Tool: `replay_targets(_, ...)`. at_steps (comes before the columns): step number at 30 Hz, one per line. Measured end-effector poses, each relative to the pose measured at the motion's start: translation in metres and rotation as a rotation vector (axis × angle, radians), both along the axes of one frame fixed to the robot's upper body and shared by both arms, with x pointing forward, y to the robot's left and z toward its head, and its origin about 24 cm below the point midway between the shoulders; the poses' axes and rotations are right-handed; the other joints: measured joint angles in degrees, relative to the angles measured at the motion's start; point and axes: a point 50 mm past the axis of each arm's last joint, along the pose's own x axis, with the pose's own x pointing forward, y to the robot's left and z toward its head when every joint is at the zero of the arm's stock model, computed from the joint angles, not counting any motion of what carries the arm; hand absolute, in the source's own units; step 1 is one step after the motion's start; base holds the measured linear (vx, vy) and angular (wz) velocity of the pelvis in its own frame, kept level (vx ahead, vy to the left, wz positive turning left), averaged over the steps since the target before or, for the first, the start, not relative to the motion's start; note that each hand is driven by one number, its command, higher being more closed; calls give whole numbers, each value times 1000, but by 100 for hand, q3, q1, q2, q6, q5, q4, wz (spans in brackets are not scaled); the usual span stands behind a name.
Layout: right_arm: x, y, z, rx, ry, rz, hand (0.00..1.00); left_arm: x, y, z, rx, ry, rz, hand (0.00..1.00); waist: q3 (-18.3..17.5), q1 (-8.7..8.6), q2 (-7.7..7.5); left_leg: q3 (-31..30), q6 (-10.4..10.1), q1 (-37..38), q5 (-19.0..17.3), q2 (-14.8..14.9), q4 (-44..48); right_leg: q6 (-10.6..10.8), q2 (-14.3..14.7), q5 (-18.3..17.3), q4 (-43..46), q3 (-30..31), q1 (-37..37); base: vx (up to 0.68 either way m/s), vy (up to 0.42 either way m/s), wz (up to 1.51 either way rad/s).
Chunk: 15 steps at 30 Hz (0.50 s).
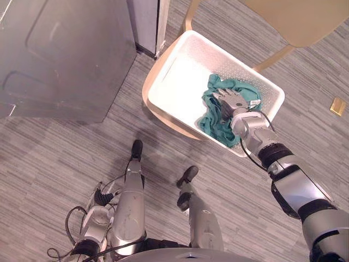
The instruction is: Pick up the laundry basket with both hands and put the clothes into the washing machine.
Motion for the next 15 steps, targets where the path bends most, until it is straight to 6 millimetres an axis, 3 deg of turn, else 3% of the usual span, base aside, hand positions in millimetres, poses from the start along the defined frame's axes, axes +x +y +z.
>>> replay_targets(5, 5, -15, 10, 20, -17, -83, 0, 3, -1, 3, 0, -19, 6, 0, 109, -1, 11, -5, 5, -114, 36, 8, 2, -13, 10, 32, -4, -3, -110, -6, -1, -1)
replay_targets(10, 4, -26, 8, -146, -13, -123, 0, 3, -2, 3, -7, -17, 13, 0, 110, -10, 10, -6, 5, -224, 39, 8, 11, -20, 16, 46, -25, -9, -205, 0, -2, -1)
replay_targets(15, 4, -35, 5, -194, 16, -157, 0, 5, -4, 3, 1, -17, 6, 0, 114, -3, 16, -10, 19, -349, 69, -6, 20, -28, 21, 109, -95, -9, -300, -1, -1, -1)
